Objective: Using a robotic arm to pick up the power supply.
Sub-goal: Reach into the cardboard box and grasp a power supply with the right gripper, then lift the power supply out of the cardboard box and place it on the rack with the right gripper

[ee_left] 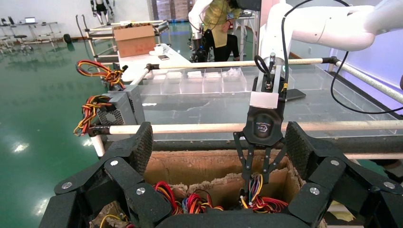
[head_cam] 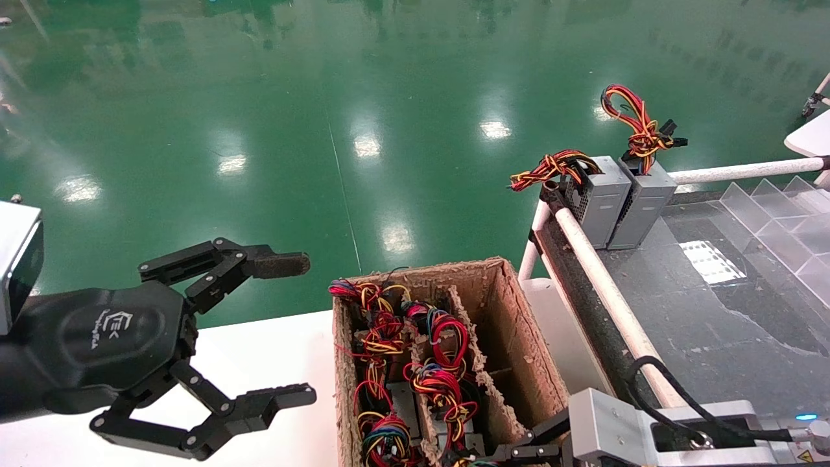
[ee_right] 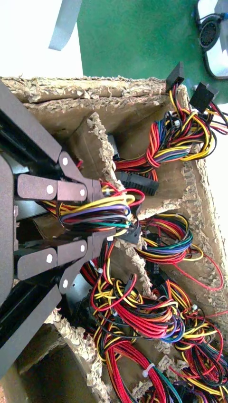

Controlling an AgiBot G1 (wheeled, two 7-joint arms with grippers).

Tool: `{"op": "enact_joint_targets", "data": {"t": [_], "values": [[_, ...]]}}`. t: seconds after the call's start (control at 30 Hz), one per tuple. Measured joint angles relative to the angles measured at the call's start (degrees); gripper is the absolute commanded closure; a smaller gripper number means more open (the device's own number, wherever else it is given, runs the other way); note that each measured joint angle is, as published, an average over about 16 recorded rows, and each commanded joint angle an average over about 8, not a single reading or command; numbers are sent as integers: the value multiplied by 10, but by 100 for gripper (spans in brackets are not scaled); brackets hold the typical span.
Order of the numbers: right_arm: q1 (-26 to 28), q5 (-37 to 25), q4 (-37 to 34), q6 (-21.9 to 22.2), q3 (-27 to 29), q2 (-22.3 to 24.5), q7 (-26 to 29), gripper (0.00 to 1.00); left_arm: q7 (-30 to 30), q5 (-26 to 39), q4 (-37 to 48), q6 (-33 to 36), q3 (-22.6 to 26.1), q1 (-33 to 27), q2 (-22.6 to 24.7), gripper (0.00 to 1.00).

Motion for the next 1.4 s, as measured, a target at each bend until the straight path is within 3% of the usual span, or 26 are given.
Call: {"op": "enact_joint_targets", "data": {"t": [0.37,0.77,1.1,1.4], "values": [[-9,38,-2,2,20,15,-10,100,0,0,0,0,0,0,0,0],[-23,153,-24,15,94,64,-32,100,0,0,0,0,0,0,0,0],[-27,236,-86,57,161,94,-48,100,0,0,0,0,0,0,0,0],[13,244,-161,91,186,95,-65,100,0,0,0,0,0,0,0,0]]}}
